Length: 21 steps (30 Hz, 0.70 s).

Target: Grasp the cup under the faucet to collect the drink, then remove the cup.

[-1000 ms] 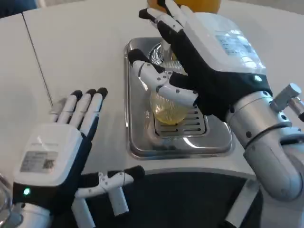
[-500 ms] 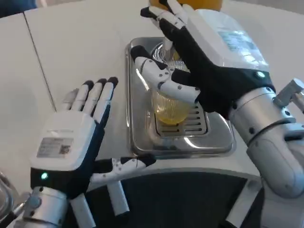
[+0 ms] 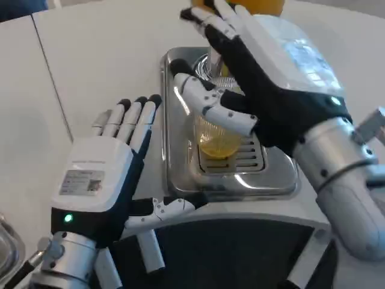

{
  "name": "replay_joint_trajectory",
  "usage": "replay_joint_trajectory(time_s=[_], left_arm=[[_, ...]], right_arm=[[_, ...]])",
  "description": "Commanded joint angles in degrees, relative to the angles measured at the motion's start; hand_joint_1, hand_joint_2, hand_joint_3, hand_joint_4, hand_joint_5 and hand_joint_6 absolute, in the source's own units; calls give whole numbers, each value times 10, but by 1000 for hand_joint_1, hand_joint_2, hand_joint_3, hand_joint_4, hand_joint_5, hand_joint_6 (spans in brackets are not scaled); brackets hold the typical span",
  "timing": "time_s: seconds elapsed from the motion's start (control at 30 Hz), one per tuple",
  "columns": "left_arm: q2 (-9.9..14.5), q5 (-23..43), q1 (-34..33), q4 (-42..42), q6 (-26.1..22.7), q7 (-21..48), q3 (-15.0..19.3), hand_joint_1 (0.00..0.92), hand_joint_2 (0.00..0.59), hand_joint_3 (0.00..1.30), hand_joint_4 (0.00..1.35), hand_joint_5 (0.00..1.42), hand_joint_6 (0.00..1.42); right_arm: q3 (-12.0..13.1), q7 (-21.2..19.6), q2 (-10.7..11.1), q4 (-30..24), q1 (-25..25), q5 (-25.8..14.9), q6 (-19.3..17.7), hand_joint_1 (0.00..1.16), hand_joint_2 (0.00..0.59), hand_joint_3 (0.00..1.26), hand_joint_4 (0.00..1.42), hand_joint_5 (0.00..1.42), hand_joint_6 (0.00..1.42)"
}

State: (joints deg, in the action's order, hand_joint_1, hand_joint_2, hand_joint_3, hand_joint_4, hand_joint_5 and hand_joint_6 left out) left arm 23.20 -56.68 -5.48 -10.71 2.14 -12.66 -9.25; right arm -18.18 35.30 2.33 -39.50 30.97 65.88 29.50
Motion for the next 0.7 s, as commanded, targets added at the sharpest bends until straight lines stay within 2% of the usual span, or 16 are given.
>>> replay_joint_trajectory(time_s=[0.03, 0.17, 0.23, 0.33, 0.5, 0.6, 0.7], left_arm=[[-1, 3, -3, 7, -2, 0, -5, 75, 59, 0, 0, 24, 88], [-1, 11, -2, 7, -2, 2, -4, 75, 59, 0, 0, 27, 91], [-1, 17, -1, 6, -1, 3, -1, 75, 59, 0, 0, 28, 91], [4, 24, 0, 6, 1, 1, 1, 75, 59, 0, 0, 28, 92], [6, 26, -3, 9, -1, 0, 0, 72, 60, 0, 0, 29, 94], [2, 28, -7, 12, -2, -3, -2, 54, 53, 0, 0, 30, 95], [0, 31, -13, 17, 0, -3, -4, 48, 52, 0, 0, 30, 95]], right_arm=[[7, -57, -40, -24, -55, 2, 3, 184, 509, 44, 0, 0, 0], [12, -114, -81, -30, -90, -7, 6, 222, 526, 0, 0, 0, 0], [21, -154, -103, -34, -111, -31, 0, 245, 540, 0, 0, 0, 0], [32, -217, -122, -36, -138, -71, -13, 251, 539, 0, 0, 0, 0], [33, -294, -116, -39, -173, -131, -29, 257, 537, 0, 0, 0, 0], [24, -329, -99, -61, -221, -166, -48, 259, 531, 0, 0, 0, 0], [24, -342, -79, -89, -265, -188, -63, 260, 527, 0, 0, 0, 0]])
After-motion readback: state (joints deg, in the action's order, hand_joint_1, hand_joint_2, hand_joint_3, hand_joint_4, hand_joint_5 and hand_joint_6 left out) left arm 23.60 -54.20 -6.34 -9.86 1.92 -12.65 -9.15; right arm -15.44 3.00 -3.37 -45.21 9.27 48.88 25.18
